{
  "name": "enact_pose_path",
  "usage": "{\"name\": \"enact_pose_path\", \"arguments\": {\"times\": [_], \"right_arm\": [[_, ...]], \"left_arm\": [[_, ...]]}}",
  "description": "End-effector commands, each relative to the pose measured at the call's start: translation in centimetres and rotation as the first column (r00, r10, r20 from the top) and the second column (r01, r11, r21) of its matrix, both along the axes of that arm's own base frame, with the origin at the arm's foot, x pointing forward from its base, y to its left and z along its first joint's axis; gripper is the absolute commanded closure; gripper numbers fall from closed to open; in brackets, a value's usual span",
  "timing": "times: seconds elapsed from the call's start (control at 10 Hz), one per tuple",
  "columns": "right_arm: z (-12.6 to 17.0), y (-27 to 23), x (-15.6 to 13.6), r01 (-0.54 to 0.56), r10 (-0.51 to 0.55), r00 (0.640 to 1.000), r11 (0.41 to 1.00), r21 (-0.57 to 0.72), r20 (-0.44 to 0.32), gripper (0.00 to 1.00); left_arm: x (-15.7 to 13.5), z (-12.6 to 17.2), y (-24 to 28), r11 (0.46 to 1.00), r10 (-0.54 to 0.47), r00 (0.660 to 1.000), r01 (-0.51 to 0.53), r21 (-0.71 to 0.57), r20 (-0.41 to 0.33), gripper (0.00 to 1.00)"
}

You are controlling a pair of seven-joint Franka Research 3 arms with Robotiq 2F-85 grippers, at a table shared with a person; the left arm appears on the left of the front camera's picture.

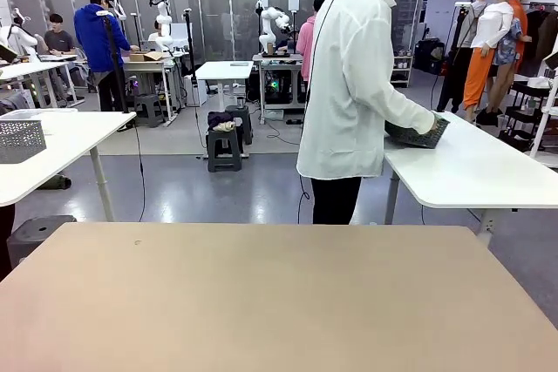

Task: Fold the towels and place them in the basket.
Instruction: When a person lays out a Towel with hook on the table, fold it in half twice.

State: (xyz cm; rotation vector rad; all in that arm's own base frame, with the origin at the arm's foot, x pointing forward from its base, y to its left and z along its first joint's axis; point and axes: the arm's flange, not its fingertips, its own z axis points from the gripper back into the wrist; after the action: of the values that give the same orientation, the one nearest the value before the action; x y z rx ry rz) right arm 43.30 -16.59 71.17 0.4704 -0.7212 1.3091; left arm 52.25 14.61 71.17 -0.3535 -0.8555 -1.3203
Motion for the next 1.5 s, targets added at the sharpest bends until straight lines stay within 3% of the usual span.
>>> {"name": "enact_pose_path", "arguments": {"times": [0.0, 1.4], "right_arm": [[0.3, 0.0, 0.1, -0.011, 0.010, 1.000, 0.999, -0.030, -0.022, 0.00], [-0.7, -0.8, 3.2, -0.033, 0.032, 0.997, 0.999, -0.013, -0.064, 0.00]], "left_arm": [[0.3, 0.8, 0.3, 1.000, -0.004, 0.999, 0.005, 0.017, -0.047, 0.00], [3.3, 1.5, -0.2, 0.999, -0.048, 0.993, 0.047, -0.010, -0.108, 0.00]]}}
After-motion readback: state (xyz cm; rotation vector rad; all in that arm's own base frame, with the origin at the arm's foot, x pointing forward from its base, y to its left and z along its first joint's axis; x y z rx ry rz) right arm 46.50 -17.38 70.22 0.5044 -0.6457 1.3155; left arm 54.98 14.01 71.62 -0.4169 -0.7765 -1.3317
